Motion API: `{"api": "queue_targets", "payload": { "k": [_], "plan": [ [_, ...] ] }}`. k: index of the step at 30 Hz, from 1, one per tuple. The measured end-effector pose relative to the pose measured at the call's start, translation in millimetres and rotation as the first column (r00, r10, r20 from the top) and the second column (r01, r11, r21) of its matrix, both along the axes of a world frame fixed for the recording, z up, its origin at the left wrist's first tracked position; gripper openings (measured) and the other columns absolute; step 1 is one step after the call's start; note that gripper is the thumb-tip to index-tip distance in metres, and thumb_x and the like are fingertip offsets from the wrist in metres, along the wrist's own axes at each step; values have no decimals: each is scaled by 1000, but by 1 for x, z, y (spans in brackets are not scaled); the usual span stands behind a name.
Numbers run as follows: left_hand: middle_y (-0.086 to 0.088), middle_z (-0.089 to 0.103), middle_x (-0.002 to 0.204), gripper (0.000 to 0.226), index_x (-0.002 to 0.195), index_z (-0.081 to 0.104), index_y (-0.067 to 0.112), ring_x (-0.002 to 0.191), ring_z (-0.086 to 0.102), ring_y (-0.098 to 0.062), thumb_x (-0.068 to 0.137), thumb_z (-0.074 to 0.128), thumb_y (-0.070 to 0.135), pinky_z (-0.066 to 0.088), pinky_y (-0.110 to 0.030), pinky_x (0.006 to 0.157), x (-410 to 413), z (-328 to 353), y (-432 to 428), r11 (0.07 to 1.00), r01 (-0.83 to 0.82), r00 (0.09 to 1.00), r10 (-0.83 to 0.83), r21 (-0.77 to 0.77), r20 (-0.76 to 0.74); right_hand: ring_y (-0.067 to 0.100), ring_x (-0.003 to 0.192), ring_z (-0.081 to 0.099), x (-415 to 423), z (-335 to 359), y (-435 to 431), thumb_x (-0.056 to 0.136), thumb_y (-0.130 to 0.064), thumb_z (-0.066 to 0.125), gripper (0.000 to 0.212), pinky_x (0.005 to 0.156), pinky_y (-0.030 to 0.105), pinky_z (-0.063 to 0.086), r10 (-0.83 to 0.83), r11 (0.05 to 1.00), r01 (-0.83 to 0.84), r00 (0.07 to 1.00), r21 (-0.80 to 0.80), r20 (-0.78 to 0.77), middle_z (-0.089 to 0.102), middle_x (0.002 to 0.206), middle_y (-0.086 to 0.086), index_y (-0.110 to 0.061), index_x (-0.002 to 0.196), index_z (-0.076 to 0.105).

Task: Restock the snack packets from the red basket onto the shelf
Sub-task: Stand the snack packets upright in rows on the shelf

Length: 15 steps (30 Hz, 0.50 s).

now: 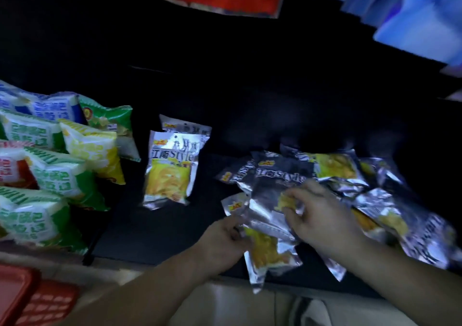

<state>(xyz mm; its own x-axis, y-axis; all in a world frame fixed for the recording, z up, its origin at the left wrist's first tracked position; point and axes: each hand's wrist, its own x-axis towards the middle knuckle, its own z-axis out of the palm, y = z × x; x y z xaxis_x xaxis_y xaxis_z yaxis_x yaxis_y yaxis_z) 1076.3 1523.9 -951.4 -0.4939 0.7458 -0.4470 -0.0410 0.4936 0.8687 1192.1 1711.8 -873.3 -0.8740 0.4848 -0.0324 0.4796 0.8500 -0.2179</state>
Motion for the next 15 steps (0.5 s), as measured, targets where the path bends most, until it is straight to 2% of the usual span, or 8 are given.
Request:
{"api": "queue_targets", "payload": {
  "k": [2,3,4,6,8,11,13,15],
  "plan": [
    [6,67,77,10,91,69,20,65,57,-4,84,75,24,56,-28,74,-3,-11,16,990,-138,989,137,-2,-63,23,101,60,16,-1,23,82,-41,75,35,76,37,55,13,995,-6,998,104,-67,53,105,-6,-30,115,68],
    [11,69,76,19,86,67,20,67,63,-3,79,77,35,56,-31,77,-7,-14,24,977,-215,971,213,-2,-111,24,103,59,20,-1,34,80,-41,78,39,79,39,55,-18,994,28,995,105,-97,53,106,-5,-29,116,69],
    [10,70,79,28,85,63,22,70,66,-2,77,78,45,56,-31,77,-12,-9,31,960,-278,950,270,-27,-155,23,106,59,24,-2,43,80,-43,79,42,82,39,55,-69,996,75,992,53,-110,53,109,-5,-29,118,69],
    [6,68,90,43,88,57,27,81,69,-10,73,75,63,57,-34,78,-22,-4,42,936,-349,912,327,-48,-246,17,110,59,22,-3,50,80,-52,76,48,91,40,53,-181,972,163,979,-166,-94,53,116,-9,-35,123,67],
    [2,65,103,56,97,57,33,93,66,-15,64,71,76,56,-36,85,-25,-3,52,938,-345,893,336,25,-300,13,110,60,17,-8,49,78,-61,71,51,95,36,50,-257,919,222,964,-327,-66,55,118,-13,-43,125,62],
    [9,59,114,77,123,55,50,104,64,-19,55,72,82,55,-36,91,-15,0,67,994,-82,903,104,70,-418,12,104,62,4,-13,50,80,-59,71,47,90,34,51,-353,849,314,936,-425,-13,64,110,-14,-46,125,61],
    [12,55,117,80,124,49,55,111,61,-16,52,68,84,54,-38,95,-7,5,79,997,61,846,-82,-57,-527,14,100,66,0,-16,49,84,-56,68,44,88,37,55,-324,864,309,946,-397,30,68,106,-14,-48,126,59],
    [12,53,117,79,120,46,53,109,58,-15,50,68,81,55,-39,93,-5,11,90,984,59,824,-142,-166,-549,15,97,66,2,-16,46,87,-52,64,42,85,39,56,-295,888,296,954,-352,55,68,108,-14,-50,128,56]
  ]
}}
